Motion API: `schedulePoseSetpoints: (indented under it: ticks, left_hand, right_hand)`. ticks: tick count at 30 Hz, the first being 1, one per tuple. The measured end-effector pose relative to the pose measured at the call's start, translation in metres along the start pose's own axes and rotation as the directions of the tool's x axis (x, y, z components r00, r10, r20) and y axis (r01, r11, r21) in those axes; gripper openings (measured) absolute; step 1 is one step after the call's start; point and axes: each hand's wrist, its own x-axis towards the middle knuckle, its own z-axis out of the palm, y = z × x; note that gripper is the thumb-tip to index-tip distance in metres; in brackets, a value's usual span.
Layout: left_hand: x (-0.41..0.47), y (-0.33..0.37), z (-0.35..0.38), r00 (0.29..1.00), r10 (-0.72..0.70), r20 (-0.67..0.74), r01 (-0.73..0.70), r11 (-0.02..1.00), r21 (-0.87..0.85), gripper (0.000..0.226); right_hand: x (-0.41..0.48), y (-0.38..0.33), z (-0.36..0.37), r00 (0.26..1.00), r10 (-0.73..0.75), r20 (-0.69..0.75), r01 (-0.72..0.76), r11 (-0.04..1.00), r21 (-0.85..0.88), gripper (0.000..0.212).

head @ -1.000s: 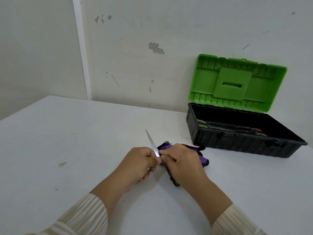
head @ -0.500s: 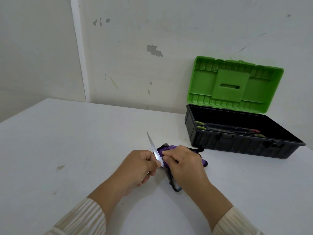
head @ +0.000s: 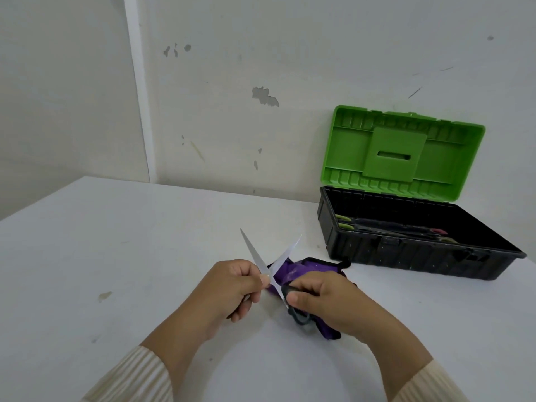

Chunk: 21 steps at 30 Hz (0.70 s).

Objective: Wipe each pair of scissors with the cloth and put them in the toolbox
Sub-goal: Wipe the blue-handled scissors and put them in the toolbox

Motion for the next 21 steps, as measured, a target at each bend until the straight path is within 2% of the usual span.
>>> schedulePoseSetpoints:
  ticks: [3,5,8,10,11,13,14,16,18,19,21]
  left_hand:
    - [-0.001,0.002,-0.002,0.997,-0.057,0.044,0.060,0.996,-0.072,0.018]
    - [-0.001,0.005,-0.006,0.990,-0.121,0.073,0.136,0.958,-0.254,0.016]
    - [0.002,0.006,-0.008,0.983,-0.132,0.126,0.182,0.766,-0.616,0.023]
    - [0.004,0.001,-0.001,0.988,-0.097,0.124,0.157,0.635,-0.756,0.025]
    - [0.006,-0.002,0.005,0.991,-0.088,0.106,0.137,0.609,-0.781,0.020]
    - [0.007,-0.005,0.017,0.995,-0.090,0.041,0.089,0.634,-0.768,0.008]
    - [0.007,-0.005,0.021,0.996,-0.091,0.012,0.069,0.660,-0.748,0.010]
    - [0.008,-0.005,0.023,0.993,-0.106,-0.042,0.044,0.694,-0.719,0.017]
    - [0.011,-0.007,0.017,0.983,-0.150,-0.104,0.033,0.708,-0.705,0.018]
    - [0.012,-0.008,0.012,0.976,-0.168,-0.139,0.025,0.722,-0.691,0.017]
    - [0.016,-0.011,0.004,0.963,-0.173,-0.204,-0.002,0.758,-0.652,0.015]
  right_hand:
    - [0.001,0.003,0.000,1.000,0.026,-0.015,-0.024,0.995,0.101,0.017]
    - [0.001,0.004,0.000,0.996,0.041,-0.084,-0.027,0.986,0.162,0.017]
    - [0.004,0.003,0.002,0.984,0.054,-0.171,-0.006,0.963,0.269,0.013]
    - [0.006,0.001,0.008,0.982,0.037,-0.184,0.021,0.952,0.304,0.013]
    - [0.008,0.001,0.011,0.981,0.023,-0.194,0.037,0.953,0.302,0.014]
    - [0.009,-0.001,0.017,0.978,0.005,-0.206,0.053,0.961,0.273,0.014]
    - [0.009,-0.002,0.018,0.983,-0.001,-0.184,0.051,0.962,0.267,0.013]
    - [0.007,-0.003,0.016,0.997,-0.023,-0.068,0.041,0.960,0.277,0.012]
    - [0.004,0.001,0.009,0.998,-0.025,0.053,0.013,0.977,0.213,0.031]
    - [0.003,0.004,0.005,0.998,0.005,0.063,-0.015,0.986,0.169,0.037]
    - [0.003,0.011,-0.006,0.995,0.081,-0.057,-0.069,0.978,0.199,0.036]
